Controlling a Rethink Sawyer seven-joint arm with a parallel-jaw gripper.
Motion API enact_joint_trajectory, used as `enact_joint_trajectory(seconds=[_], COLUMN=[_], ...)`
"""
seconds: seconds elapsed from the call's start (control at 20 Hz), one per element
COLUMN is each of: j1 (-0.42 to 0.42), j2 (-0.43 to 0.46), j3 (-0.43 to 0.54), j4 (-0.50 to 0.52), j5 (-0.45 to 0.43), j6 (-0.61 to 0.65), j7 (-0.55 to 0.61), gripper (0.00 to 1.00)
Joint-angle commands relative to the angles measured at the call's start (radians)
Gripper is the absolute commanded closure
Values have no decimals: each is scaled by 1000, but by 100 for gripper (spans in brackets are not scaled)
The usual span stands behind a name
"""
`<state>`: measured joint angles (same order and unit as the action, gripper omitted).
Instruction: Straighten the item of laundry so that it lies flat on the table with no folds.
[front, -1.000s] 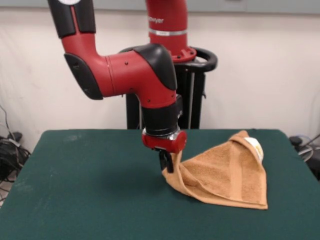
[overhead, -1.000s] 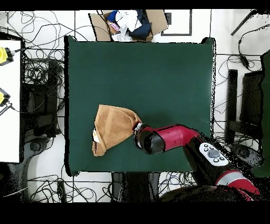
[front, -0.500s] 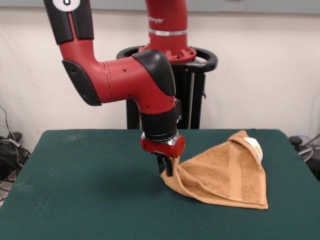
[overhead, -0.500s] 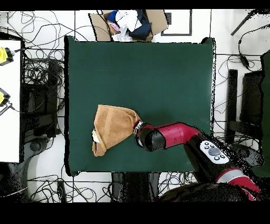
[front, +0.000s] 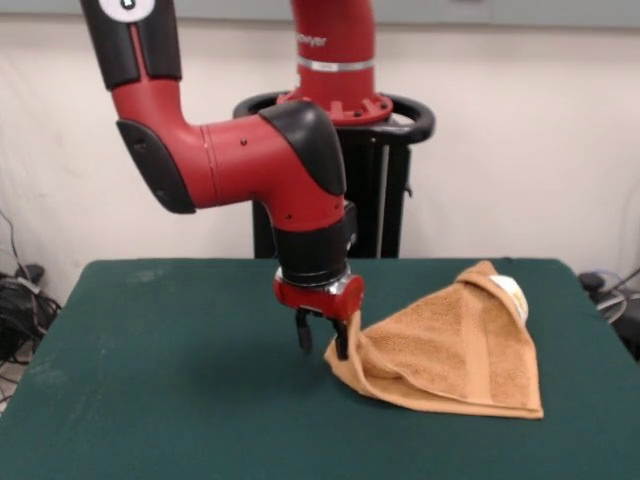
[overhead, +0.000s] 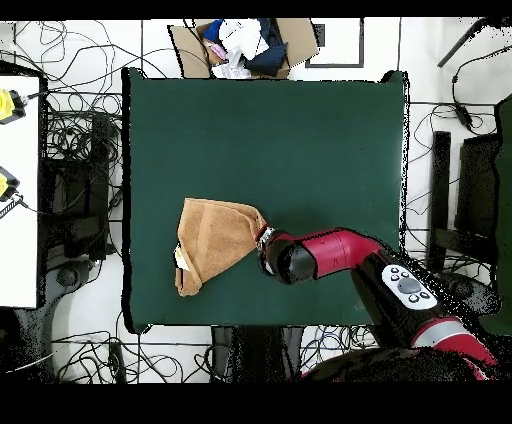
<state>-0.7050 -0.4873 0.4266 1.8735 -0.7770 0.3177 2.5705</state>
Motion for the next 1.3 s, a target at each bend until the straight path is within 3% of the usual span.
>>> enact_joint_trajectory(seconds=[0.05, 0.3, 0.55, 1.0, 1.1, 1.3], j1=[22, 7, -33, 24, 44, 80], j2=[2, -42, -192, -401, -426, -387], j3=[42, 62, 111, 54, 42, 44], j4=[-125, -87, 0, 36, 51, 99], j5=[-57, -28, 40, 7, 10, 43], j6=[79, 88, 158, 176, 176, 142], j7=[-196, -194, -238, -195, -161, -65], gripper=[0, 0, 0, 0, 0, 0])
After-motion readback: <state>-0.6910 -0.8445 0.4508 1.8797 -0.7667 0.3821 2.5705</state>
